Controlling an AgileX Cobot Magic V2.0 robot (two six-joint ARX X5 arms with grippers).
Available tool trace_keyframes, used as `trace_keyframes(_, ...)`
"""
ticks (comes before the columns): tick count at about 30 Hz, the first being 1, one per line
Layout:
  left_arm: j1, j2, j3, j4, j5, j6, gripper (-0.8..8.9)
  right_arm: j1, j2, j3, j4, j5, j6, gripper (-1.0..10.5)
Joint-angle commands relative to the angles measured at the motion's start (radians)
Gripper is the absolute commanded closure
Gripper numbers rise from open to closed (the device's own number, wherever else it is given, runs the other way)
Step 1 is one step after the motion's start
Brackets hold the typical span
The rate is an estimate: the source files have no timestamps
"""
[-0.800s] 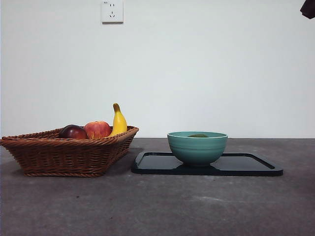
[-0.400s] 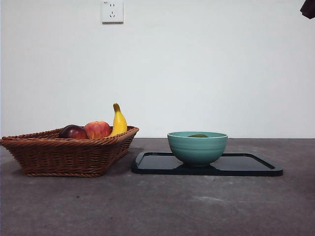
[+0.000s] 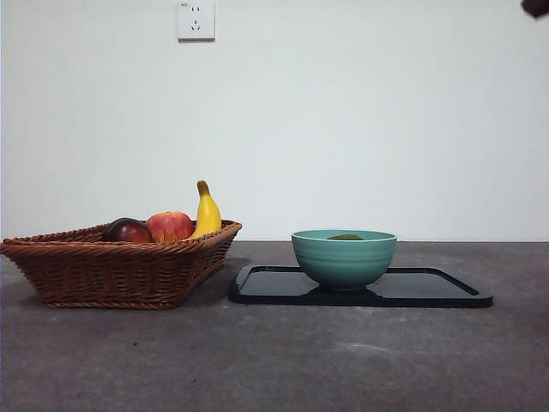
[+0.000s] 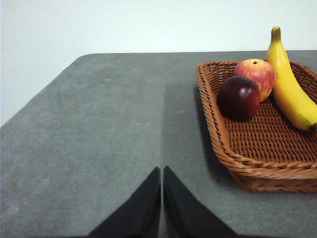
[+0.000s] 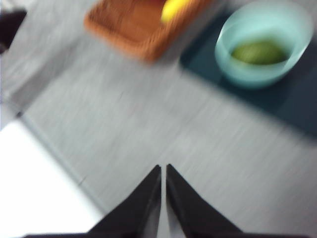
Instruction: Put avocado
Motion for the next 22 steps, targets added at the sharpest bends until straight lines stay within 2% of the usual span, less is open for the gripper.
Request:
trace_keyframes(1,0.002,-0.002,-0.021,-0.008,-0.003,-0.002,8.07,-0.054,-0.034,-0.002,0.102,0.039,-0.072,9.4)
trace_keyframes(6,0.002,-0.002,-0.021,-0.008,-0.003,-0.002,8.07,-0.227,-0.148,-0.132,0.375,0.052,-0.074,9.4)
trace_keyframes(12,0.002,-0.002,-0.021,-0.008,-0.003,-0.002,8.07,-0.406,-0.323,-0.397,0.654,0.053,-0.073,9.4)
trace_keyframes(17,0.002,-0.002,-0.021,-0.008,-0.003,-0.002,8.07,-0.478,-0.447,-0.579,0.766,0.134,-0.061,9.4)
trace_keyframes(22,0.002,-0.002,-0.021,-0.008,-0.003,-0.002,8.07,-0.488,-0.542,-0.710,0.784,0.232,-0.048,9.4)
